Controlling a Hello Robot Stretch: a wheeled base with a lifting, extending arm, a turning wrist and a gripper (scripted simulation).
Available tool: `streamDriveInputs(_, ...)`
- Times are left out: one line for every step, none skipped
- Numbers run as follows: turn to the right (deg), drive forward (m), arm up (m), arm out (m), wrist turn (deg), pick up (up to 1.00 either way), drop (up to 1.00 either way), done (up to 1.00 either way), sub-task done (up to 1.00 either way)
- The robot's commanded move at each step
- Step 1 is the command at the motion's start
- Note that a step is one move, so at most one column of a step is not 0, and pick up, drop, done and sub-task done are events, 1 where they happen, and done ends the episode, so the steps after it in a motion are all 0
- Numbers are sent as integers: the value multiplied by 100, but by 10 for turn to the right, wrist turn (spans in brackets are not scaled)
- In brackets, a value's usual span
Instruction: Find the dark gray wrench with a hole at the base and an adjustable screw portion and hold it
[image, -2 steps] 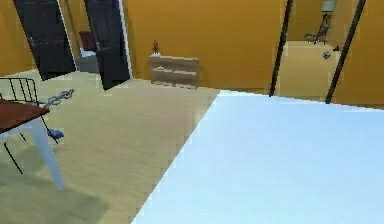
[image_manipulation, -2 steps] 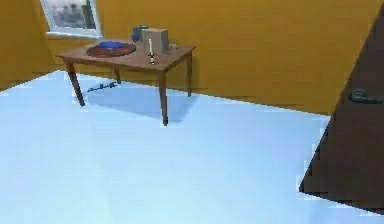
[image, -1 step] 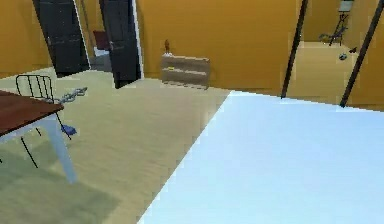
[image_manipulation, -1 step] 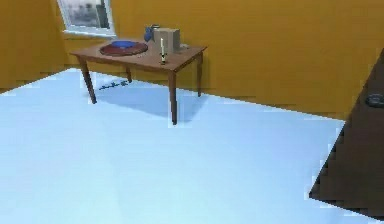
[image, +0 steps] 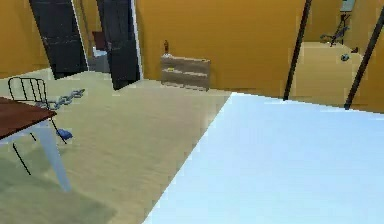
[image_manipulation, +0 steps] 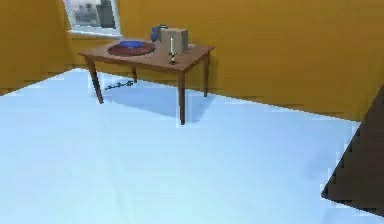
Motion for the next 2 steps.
streamDriveInputs(-450, 0, 0, 0, 0, 0, 0, 0, 0)
streamDriveInputs(-300, 0, 0, 0, 0, 0, 0, 0, 0)
